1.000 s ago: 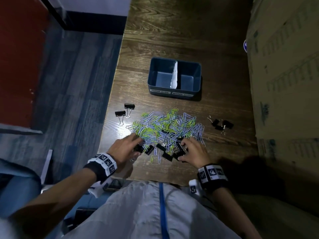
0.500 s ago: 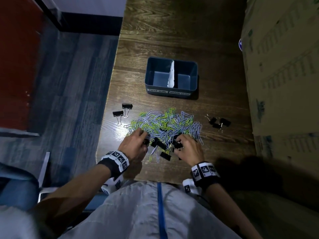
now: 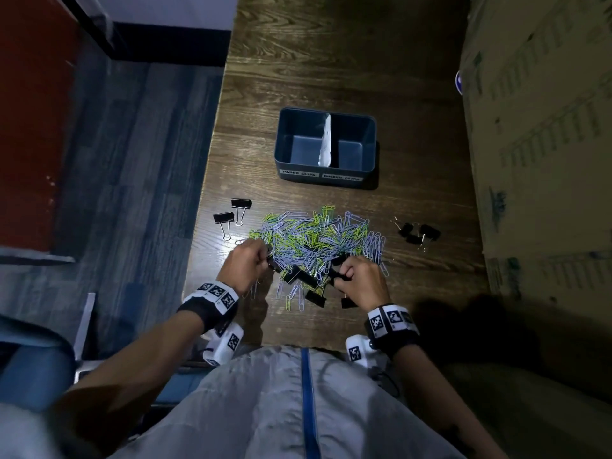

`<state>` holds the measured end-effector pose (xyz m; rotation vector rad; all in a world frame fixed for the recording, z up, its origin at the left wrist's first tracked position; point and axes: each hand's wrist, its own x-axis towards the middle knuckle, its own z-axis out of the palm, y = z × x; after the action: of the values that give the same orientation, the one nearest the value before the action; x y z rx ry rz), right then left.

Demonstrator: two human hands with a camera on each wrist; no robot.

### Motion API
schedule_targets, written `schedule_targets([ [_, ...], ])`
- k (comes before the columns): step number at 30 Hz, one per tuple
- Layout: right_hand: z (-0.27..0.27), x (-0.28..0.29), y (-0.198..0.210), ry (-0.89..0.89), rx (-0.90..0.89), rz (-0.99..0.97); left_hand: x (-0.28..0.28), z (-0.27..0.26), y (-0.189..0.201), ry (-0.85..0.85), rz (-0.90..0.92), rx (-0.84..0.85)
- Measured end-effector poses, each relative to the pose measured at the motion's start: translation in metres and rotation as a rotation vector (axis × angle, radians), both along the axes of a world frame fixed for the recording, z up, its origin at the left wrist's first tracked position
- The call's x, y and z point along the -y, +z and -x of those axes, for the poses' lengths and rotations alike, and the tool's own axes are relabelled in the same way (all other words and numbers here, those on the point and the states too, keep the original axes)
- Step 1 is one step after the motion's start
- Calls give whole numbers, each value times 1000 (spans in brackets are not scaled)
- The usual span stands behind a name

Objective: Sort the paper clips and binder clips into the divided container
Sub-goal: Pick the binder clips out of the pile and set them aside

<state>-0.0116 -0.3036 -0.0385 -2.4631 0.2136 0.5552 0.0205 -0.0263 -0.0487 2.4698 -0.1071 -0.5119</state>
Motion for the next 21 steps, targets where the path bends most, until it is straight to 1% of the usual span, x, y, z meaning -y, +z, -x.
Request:
schedule_targets([
  [2,-2,3,1,-31,9,-32,-6,-3,2,57,-13,78],
  [3,-2,4,2,-39,11,-45,-7,-3,4,47,-64,124],
  [4,-3,6,3,-53,20,-58,-7,-2,6,1,-127,175],
  [6,-5,10,4,-99,44,-90,-2,2,9,-172,-209,264],
  [9,-11,17,9,-140,36,-134,16,8,7,-471,-190,339],
  [11,-17,19,14,-154,4,-171,31,10,4,-614,-198,339],
  [13,-23,21,22,-187,-6,-217,47,11,3,-712,-265,295],
  [15,-28,27,29,-232,24,-247,60,11,5,-759,-364,234],
  [17,-34,34,31,-287,79,-258,67,9,7,-771,-437,201],
  [19,-42,45,27,-366,143,-226,70,7,9,-805,-490,204],
  [21,-50,57,22,-462,171,-150,72,4,11,-880,-511,212],
])
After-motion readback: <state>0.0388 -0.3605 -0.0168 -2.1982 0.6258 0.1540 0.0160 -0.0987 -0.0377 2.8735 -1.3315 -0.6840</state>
